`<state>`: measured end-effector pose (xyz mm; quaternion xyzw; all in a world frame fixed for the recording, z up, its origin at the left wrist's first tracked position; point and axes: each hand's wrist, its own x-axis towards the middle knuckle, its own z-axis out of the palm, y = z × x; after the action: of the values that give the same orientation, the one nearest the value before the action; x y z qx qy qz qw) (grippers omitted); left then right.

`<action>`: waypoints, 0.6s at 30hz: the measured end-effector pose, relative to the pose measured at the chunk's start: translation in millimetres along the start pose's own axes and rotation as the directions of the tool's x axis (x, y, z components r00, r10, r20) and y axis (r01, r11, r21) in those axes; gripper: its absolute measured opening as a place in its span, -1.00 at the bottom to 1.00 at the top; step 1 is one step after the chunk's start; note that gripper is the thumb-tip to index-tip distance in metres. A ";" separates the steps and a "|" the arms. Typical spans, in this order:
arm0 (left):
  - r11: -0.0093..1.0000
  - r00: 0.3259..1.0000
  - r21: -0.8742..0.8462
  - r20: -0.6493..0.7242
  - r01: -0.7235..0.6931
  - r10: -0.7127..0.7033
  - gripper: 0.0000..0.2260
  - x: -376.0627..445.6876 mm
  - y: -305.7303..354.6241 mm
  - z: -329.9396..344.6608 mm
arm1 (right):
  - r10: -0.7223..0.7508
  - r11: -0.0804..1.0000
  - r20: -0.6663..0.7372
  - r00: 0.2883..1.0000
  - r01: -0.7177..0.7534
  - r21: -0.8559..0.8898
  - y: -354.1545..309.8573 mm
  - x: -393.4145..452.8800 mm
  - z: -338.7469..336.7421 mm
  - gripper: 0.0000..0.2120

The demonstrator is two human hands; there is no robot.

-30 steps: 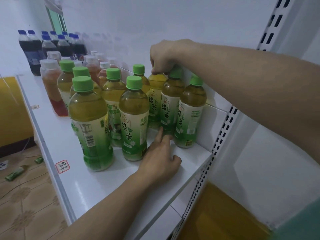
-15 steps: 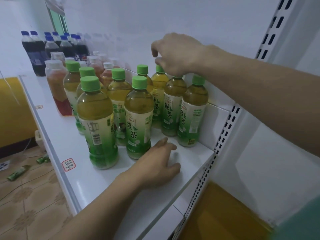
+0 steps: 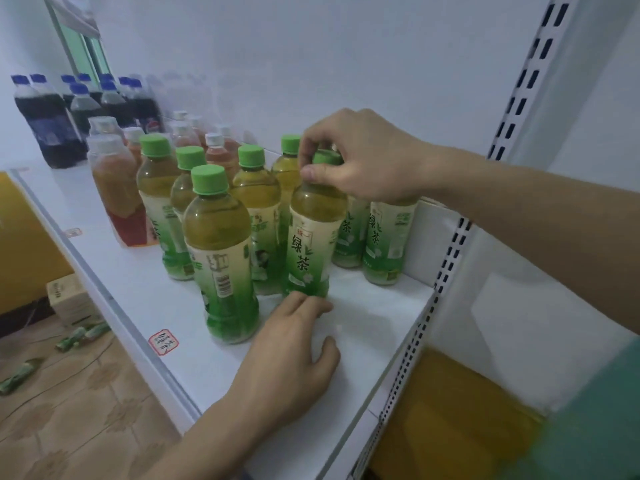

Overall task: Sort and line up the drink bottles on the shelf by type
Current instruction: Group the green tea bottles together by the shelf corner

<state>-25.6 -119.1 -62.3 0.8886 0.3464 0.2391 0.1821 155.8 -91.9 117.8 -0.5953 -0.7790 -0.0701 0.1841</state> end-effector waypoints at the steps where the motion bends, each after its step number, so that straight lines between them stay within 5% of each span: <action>1: 1.000 1.000 0.018 0.010 0.009 -0.009 -0.60 1.0 1.8 0.3 | 0.012 1.000 -0.011 1.000 -0.012 -0.016 2.9 -2.3 -4.3 -0.93; 7: 0.978 0.973 0.199 0.206 0.061 -0.102 -0.47 22.4 18.1 8.2 | 0.095 0.993 0.001 0.996 -0.094 -0.075 15.7 -13.2 -21.7 -0.97; 18: 0.991 0.950 0.103 0.309 -0.083 0.048 -0.51 49.5 18.0 26.8 | 0.194 0.976 0.024 0.981 -0.191 -0.102 29.2 -30.7 -20.5 -0.97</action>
<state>30.6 -101.0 -60.7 0.9349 0.2975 0.0845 0.1743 194.6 -118.2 122.1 -0.6775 -0.7161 -0.0805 0.1472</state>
